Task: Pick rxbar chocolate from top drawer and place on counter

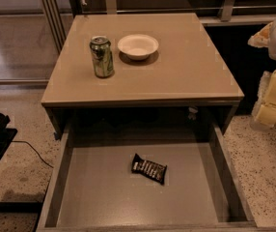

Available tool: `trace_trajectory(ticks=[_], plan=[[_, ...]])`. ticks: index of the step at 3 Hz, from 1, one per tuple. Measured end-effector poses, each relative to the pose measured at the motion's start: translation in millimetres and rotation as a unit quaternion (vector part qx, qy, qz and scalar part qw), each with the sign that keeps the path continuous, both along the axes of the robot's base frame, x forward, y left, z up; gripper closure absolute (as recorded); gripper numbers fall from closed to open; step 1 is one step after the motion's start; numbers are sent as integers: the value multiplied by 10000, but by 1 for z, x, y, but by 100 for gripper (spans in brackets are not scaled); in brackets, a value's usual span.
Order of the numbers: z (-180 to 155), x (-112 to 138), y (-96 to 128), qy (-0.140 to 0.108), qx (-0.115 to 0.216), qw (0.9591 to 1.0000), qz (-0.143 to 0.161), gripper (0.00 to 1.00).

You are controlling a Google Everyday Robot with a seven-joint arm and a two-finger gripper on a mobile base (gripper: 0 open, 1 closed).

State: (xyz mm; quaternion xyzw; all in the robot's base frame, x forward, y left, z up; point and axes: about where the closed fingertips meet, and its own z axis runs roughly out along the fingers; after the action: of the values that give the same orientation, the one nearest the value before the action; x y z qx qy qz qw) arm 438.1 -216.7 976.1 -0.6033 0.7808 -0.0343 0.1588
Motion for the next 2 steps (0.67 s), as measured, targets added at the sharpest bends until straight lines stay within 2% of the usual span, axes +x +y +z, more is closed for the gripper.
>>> trace_trajectory(ticks=[1,2], plan=[[-1,0,1,-5,25,10000,9,0],[-12,0,3,-86,229,9997,65,0]])
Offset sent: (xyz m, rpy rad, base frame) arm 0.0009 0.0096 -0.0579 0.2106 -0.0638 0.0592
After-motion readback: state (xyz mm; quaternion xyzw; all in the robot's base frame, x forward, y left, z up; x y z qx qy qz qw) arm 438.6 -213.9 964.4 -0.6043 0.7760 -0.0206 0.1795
